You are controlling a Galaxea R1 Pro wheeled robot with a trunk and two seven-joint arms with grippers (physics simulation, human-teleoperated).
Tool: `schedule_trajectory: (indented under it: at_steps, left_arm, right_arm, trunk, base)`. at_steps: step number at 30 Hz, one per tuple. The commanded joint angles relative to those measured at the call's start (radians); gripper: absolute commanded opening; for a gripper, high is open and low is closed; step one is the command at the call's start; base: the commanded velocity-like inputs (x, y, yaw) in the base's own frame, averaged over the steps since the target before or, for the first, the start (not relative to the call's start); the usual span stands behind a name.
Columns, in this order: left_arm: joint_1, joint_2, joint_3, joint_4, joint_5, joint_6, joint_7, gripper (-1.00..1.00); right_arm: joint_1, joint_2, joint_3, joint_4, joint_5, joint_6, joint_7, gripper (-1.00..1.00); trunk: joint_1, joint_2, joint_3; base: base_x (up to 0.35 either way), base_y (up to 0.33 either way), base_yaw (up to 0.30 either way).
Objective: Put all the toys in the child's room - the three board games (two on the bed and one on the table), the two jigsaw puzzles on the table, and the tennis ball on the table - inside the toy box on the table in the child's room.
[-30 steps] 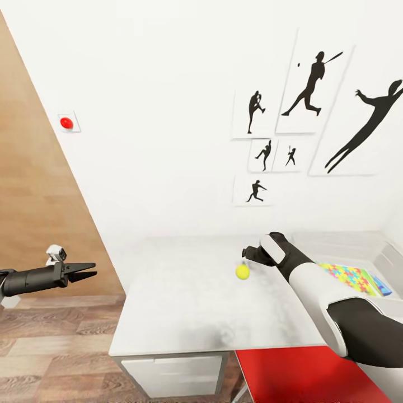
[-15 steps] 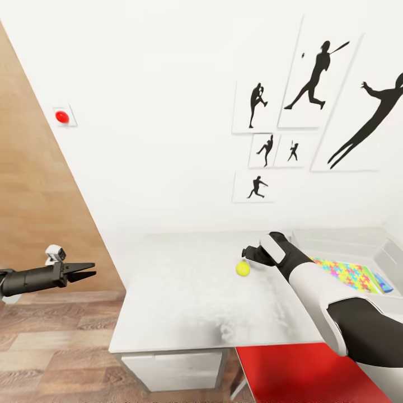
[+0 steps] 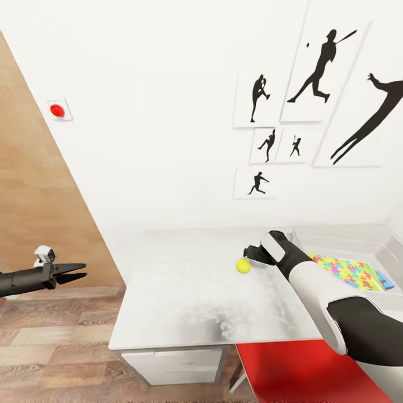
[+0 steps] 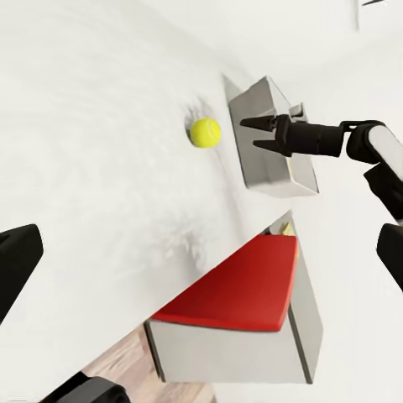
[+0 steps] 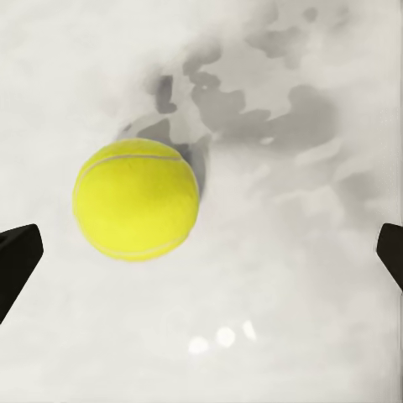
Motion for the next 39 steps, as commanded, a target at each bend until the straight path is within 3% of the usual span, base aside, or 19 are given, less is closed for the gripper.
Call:
schedule_trajectory:
  at_steps: [1, 9, 19, 39]
  left_arm:
    - [-0.001, 0.003, 0.001, 0.001, 0.000, 0.011, -0.004, 1.00]
    - [-0.001, 0.022, 0.007, 0.008, 0.000, 0.009, -0.004, 1.00]
    - [-0.001, 0.025, 0.008, 0.011, 0.001, 0.009, -0.004, 1.00]
    - [-0.001, 0.025, 0.008, 0.011, 0.001, 0.009, -0.004, 1.00]
  right_arm:
    - [-0.001, -0.001, 0.008, -0.002, -0.011, 0.003, -0.009, 1.00]
    - [-0.025, 0.014, 0.007, -0.002, -0.011, 0.005, -0.025, 1.00]
    - [-0.029, 0.043, 0.008, -0.056, -0.011, 0.007, -0.028, 1.00]
    - [-0.035, 0.037, 0.009, -0.068, -0.011, 0.009, -0.029, 1.00]
  trunk:
    - [0.001, -0.002, -0.004]
    - [0.001, -0.002, -0.017]
    - [0.001, -0.002, -0.034]
    - [0.001, -0.002, -0.067]
  base:
    - [0.000, 0.000, 0.000]
    - [0.000, 0.000, 0.000]
    - [0.000, 0.000, 0.000]
    - [0.000, 0.000, 0.000]
